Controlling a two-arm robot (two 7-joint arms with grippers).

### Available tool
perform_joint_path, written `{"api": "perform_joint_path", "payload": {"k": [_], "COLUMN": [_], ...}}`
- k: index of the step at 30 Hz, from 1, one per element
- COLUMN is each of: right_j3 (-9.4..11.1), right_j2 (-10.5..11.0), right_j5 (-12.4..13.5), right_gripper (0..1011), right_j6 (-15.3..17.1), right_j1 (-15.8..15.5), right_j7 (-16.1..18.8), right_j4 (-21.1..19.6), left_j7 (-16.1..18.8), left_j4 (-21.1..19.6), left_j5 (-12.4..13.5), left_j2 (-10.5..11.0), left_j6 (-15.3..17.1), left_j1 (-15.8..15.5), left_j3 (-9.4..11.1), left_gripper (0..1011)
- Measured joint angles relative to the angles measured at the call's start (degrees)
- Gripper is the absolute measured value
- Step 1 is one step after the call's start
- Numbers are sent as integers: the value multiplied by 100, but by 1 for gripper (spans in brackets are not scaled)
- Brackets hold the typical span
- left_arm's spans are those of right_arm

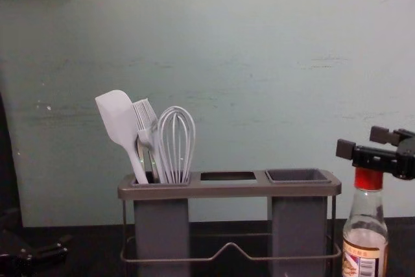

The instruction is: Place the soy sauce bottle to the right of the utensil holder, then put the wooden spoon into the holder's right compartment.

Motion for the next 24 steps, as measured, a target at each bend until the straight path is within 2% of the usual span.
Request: {"api": "perform_joint_path", "payload": {"k": [11,21,24], "right_j3": [55,106,119], "right_j2": [165,339,419], "right_j5": [-34,7,35], "right_gripper": [1000,1000,1002], "right_j6": [352,479,484], "right_j1": [-142,-467,-662], "right_j7": [-229,-317,-343], "right_j4": [-544,-1124,-1379], "left_j7": [0,0,0], "left_j4": [0,0,0], "left_j5": [0,0,0], "left_j2": [0,0,0], "left_j6": [0,0,0], "left_j1": [0,0,0], "left_j3": [0,0,0], "left_gripper": [1005,1005,1005]}}
